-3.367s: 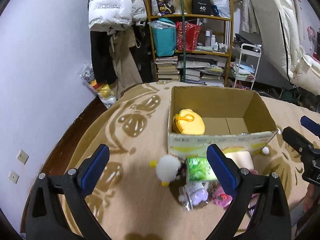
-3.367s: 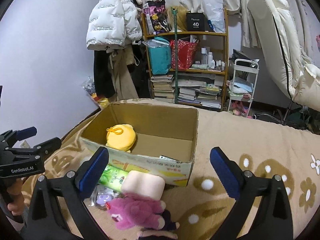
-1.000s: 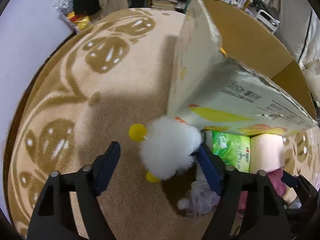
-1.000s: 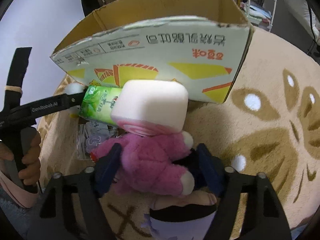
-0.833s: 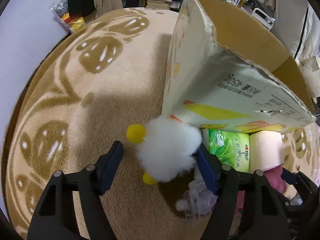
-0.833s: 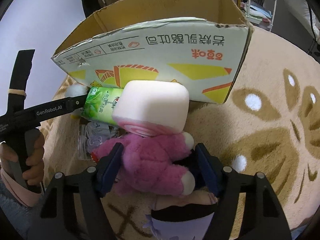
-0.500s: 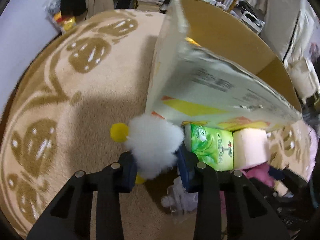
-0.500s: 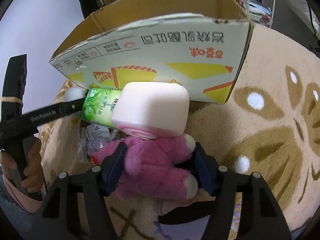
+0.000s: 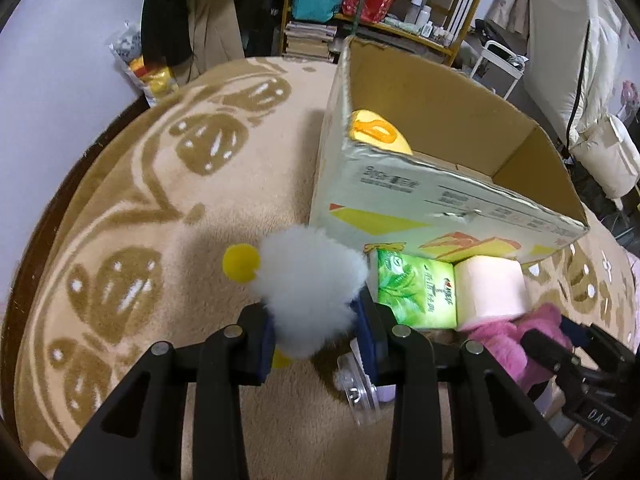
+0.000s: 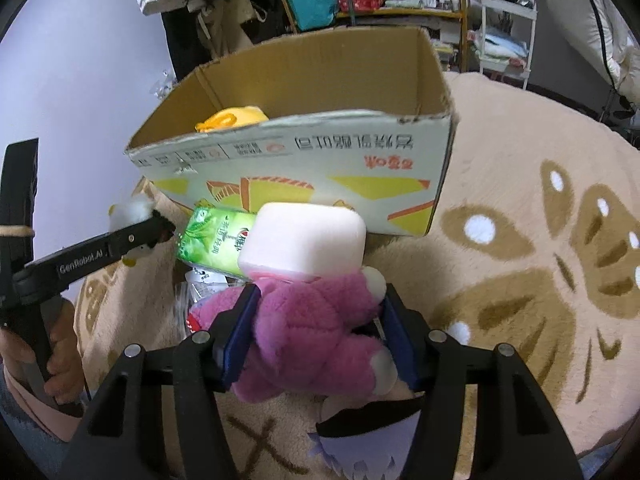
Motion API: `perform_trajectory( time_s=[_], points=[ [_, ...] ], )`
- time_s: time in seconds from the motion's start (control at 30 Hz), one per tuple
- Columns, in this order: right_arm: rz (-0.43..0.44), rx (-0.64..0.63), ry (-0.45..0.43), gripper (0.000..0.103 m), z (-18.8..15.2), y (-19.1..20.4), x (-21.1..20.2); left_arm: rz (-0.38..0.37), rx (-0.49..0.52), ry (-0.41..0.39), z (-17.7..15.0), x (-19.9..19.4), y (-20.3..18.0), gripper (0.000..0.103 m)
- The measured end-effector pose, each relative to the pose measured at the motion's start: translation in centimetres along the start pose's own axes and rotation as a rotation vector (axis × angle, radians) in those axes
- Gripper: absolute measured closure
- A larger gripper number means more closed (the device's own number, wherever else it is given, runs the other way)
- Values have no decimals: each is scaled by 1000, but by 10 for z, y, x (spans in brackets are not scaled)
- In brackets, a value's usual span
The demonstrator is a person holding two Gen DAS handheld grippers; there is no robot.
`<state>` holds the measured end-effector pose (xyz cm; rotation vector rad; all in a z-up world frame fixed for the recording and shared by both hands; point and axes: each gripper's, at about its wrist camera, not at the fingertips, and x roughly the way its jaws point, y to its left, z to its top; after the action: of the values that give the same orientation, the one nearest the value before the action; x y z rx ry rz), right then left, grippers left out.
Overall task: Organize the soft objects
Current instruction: 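Lift the white plush with the left tool while the right tool lifts the pink bear over the box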
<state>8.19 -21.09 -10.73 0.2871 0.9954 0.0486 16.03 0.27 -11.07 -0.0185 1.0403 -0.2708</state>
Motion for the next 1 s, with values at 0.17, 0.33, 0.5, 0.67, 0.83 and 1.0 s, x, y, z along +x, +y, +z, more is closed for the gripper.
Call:
perform_trajectory(
  time_s=[0.17, 0.33, 0.5, 0.67, 0.83, 1.0],
  points=[
    [-12, 5, -77, 40, 2, 0, -16, 28, 37, -73, -8, -24, -9, 70],
    [-21, 6, -182, 40, 5, 0, -35, 43, 56, -158, -12, -51, -15, 70],
    [-27, -2, -281, 40, 9, 0, -56, 39, 58, -209, -14, -67, -17, 70],
    [-30, 2, -371, 40, 12, 0, -75, 44, 62, -290, -18, -88, -21, 70],
    [-23, 16, -452, 40, 18, -3, -91, 44, 77, -404, -19, -112, -29, 70],
    [-33, -2, -511, 40, 26, -2, -99, 37, 86, -482, -13, -124, -35, 70]
  ],
)
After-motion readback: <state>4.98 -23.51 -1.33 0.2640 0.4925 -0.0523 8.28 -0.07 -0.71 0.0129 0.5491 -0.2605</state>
